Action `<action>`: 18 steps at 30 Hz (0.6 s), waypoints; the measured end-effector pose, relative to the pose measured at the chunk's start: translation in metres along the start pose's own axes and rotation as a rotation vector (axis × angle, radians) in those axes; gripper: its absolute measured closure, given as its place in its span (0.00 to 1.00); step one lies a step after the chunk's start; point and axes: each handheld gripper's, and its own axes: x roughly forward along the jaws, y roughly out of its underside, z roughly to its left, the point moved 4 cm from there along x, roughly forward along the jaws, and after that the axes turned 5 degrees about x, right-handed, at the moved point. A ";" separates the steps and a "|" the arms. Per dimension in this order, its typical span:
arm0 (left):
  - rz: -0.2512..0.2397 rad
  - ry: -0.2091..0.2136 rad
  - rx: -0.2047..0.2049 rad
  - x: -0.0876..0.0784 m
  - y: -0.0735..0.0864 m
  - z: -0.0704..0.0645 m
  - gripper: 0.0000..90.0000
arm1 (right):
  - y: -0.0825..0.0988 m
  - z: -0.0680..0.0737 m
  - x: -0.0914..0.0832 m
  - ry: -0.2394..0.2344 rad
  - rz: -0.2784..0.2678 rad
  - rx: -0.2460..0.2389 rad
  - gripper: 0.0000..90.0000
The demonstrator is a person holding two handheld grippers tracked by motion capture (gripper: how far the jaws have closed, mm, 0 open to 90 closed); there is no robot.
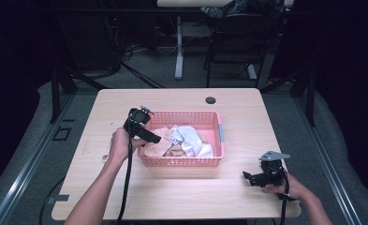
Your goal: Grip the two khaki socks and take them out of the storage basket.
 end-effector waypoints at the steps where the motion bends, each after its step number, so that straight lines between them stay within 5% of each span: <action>1: 0.018 0.005 0.021 0.006 -0.002 -0.005 0.14 | 0.000 0.000 0.000 0.000 0.000 0.000 0.00; 12: 0.099 0.025 0.032 0.037 -0.007 -0.015 0.24 | 0.000 0.000 0.000 0.000 0.000 0.000 0.00; 18: 0.147 0.023 0.030 0.053 -0.009 -0.017 0.39 | 0.000 0.000 0.000 -0.001 0.001 -0.001 0.00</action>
